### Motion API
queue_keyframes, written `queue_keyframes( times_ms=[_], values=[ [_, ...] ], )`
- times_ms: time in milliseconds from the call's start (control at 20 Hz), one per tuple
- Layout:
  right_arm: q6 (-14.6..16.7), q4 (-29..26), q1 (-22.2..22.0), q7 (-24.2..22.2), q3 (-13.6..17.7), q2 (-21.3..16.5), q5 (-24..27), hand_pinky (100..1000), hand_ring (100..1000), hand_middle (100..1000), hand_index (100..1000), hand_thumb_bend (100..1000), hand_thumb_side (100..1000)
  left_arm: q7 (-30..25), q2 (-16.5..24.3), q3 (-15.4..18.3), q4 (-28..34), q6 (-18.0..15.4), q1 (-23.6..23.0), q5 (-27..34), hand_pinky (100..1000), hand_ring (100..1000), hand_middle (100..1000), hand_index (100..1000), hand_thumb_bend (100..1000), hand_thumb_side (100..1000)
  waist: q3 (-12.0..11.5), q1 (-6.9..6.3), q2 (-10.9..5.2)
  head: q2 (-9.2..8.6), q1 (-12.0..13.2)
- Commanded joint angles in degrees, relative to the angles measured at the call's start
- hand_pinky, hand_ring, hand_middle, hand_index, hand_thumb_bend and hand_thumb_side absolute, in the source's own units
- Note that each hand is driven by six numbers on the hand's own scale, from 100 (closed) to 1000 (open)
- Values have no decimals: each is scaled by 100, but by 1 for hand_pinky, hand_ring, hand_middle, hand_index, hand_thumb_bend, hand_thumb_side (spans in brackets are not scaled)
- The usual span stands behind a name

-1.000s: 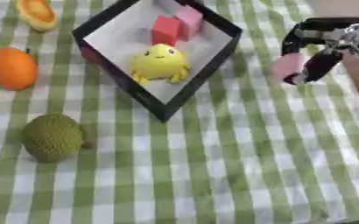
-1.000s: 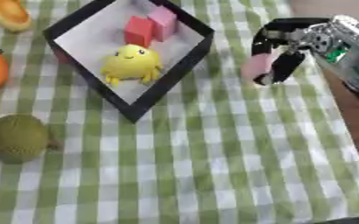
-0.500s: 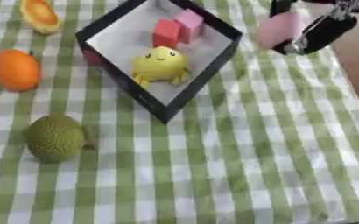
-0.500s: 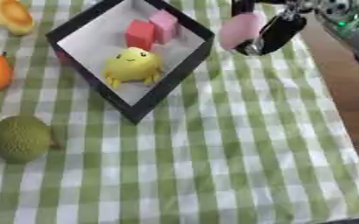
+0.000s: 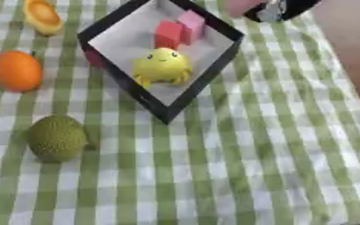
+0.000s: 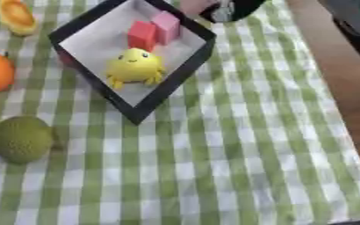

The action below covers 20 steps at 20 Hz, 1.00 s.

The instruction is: Pick up objects on the table and place them in the box.

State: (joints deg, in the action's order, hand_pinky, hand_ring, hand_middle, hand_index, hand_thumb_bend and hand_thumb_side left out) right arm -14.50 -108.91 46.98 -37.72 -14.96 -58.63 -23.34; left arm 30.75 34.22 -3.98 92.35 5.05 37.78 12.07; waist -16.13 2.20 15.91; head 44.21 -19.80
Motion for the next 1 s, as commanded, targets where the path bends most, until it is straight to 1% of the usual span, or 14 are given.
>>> queue_keyframes(
  times_ms=[50, 150, 200, 250, 500, 600, 650, 700, 900, 1000],
  values=[
    [67, 450, 413, -90, -173, 298, -206, 781, 675, 506, 584, 310, 100, -48, 112, 6, 135, 2, 155, -5, 789, 850, 809, 807, 734, 704, -47, 23, -187, -10, -102],
    [127, 808, 631, -102, -303, 553, -360, 781, 676, 509, 588, 304, 100, -65, 78, -14, 143, 7, 200, -3, 789, 850, 809, 807, 734, 704, -106, 45, -168, -10, -153],
    [166, 988, 711, -105, -363, 679, -437, 781, 676, 510, 591, 335, 100, -74, 59, -24, 148, 8, 225, -2, 788, 850, 809, 807, 734, 704, -139, 55, -156, -10, -180],
    [209, 1154, 770, -104, -417, 794, -501, 781, 676, 513, 592, 296, 100, -83, 41, -34, 152, 10, 248, 0, 788, 850, 809, 807, 735, 704, -169, 63, -144, -10, -202],
    [438, 1725, 867, -107, -651, 1181, -772, 783, 684, 531, 609, 296, 100, -100, -19, -55, 158, 15, 311, 3, 788, 850, 809, 806, 736, 704, -254, 96, -105, -10, -258],
    [530, 1890, 863, -132, -738, 1294, -859, 787, 690, 546, 623, 299, 100, -103, -34, -63, 157, 16, 326, 5, 787, 850, 809, 806, 737, 704, -277, 104, -93, -10, -275],
    [579, 1957, 858, -151, -781, 1342, -893, 787, 691, 548, 625, 345, 100, -102, -41, -64, 155, 17, 334, 5, 787, 850, 809, 806, 733, 707, -287, 106, -88, -10, -282],
    [626, 2010, 857, -164, -812, 1380, -921, 787, 691, 549, 626, 300, 100, -101, -46, -65, 153, 18, 339, 5, 787, 850, 809, 806, 737, 703, -293, 107, -85, -10, -287],
    [766, 2151, 845, -198, -901, 1481, -959, 791, 700, 568, 644, 304, 100, -97, -56, -67, 152, 18, 350, 4, 787, 850, 809, 806, 737, 704, -307, 110, -80, -10, -313],
    [818, 2183, 838, -213, -922, 1501, -947, 798, 721, 592, 666, 317, 100, -95, -58, -68, 151, 19, 348, 4, 786, 849, 809, 806, 738, 703, -308, 112, -81, -10, -313]
  ],
)
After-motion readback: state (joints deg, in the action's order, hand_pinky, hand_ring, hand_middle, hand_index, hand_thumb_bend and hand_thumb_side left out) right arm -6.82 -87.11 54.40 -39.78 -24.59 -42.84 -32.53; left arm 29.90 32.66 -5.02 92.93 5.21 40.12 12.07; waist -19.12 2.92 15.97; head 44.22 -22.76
